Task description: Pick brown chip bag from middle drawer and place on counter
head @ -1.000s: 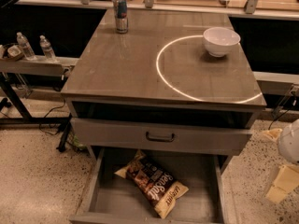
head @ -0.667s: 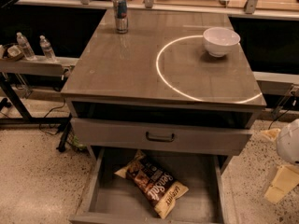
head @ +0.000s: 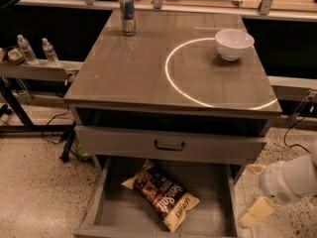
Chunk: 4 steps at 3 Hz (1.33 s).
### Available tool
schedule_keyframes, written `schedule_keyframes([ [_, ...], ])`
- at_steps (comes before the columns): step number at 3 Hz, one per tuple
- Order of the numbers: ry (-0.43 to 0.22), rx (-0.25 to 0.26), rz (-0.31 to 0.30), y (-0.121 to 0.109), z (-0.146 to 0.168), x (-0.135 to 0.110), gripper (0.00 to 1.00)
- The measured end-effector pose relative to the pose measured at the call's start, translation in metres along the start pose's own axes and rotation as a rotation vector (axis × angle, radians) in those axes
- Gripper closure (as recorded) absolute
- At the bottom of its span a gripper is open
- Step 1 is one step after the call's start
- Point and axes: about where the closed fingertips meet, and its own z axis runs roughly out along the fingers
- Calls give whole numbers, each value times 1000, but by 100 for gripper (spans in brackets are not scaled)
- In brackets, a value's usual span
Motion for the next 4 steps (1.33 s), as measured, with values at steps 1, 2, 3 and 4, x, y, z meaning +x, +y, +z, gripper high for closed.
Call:
schedule_keyframes([
  [1,-79,-36,33,-10,51,1,0],
  [2,-107,-54,124,-18,110,23,0],
  [3,-107,-54,124,-18,110,23,0],
  [4,-142,-46,166,-20,128,21,0],
])
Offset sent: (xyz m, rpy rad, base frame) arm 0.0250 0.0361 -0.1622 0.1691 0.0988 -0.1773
